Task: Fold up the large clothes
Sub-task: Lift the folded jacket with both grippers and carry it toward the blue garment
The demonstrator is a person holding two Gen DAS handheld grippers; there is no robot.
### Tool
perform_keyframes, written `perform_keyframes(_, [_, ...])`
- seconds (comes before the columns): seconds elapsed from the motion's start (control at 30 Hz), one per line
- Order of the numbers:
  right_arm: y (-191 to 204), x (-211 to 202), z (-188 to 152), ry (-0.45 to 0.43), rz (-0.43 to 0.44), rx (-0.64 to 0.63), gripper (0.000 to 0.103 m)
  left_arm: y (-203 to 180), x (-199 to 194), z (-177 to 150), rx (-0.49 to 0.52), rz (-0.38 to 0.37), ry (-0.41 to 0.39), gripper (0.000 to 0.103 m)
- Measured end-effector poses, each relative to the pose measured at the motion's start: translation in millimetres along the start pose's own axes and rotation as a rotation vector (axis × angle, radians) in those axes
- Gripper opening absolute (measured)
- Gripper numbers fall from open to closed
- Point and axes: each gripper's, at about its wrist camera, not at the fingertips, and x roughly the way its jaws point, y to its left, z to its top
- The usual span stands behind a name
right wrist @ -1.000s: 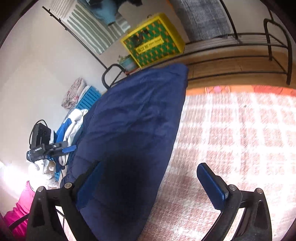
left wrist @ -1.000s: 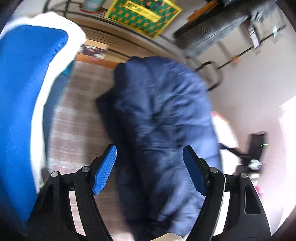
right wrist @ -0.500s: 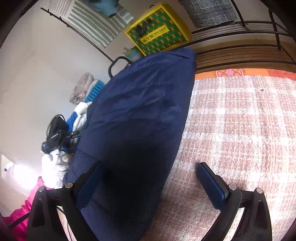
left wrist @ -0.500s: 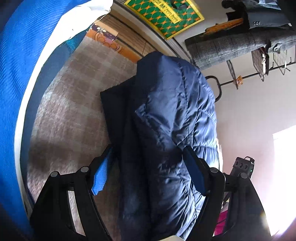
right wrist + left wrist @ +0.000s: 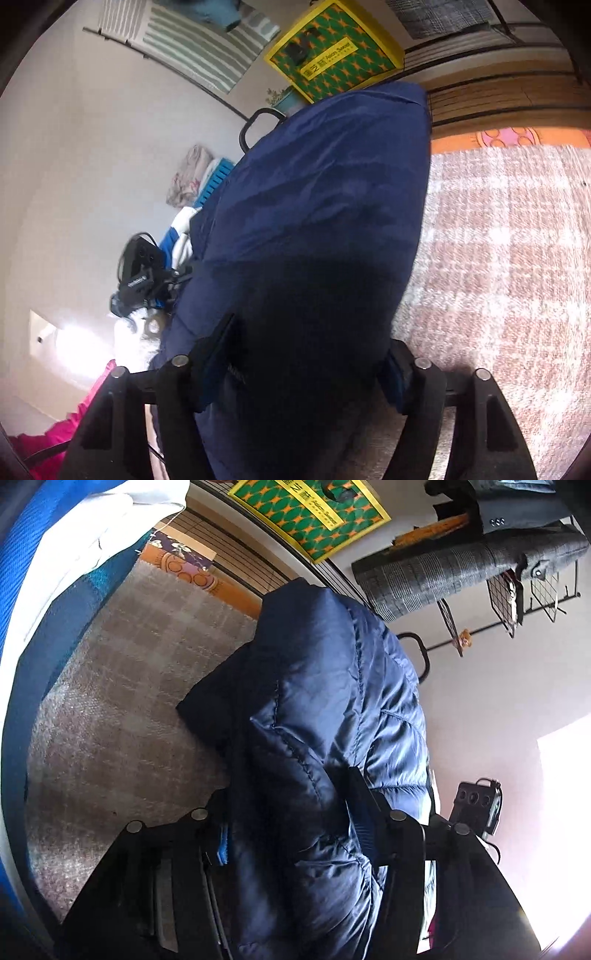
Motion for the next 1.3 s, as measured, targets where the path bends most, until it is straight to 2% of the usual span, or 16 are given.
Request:
perform_keyframes(0.07, [-1, 0, 1, -0.035, -0.003, 0.015, 0.070, -5, 6, 0, 0.010, 0.018, -0.031, 0.050])
perform_keyframes(0.1, [2, 4, 3, -0.042, -0.010, 0.012, 0.070, -9, 9, 0, 0.021, 0.029, -0.042, 0.046])
perform_keyframes(0.17, [9, 11, 4, -0.037, -0.050, 0.004, 0.066, -18, 9, -3, 0.048, 0.058, -0.062, 0.031])
perform_keyframes(0.3, [25, 3, 7, -0.050, -0.104, -0.019, 0.038, -43, -1, -10, 0.134, 0.112, -0.101, 0.019])
perform_keyframes(0.43, [50, -8, 7, -0.059, -0.172, -0.066, 0.029, -63, -11, -18, 0.175, 0.131, -0.121, 0.015])
perform_keyframes(0.57, [80, -18, 3, -0.055, -0.241, -0.128, 0.025, -75, -22, -25, 0.194, 0.125, -0.119, 0.014])
perform_keyframes(0.87, [146, -52, -8, -0.066, -0.301, -0.213, 0.023, -99, -62, -45, 0.214, 0.088, -0.141, 0.013])
perform_keyframes(1.13, [207, -79, -20, -0.100, -0.319, -0.279, 0.022, -116, -114, -59, 0.221, 0.043, -0.177, 0.013])
perform_keyframes(1.3, [255, -87, -20, -0.122, -0.325, -0.345, 0.022, -124, -160, -61, 0.230, 0.019, -0.232, 0.013])
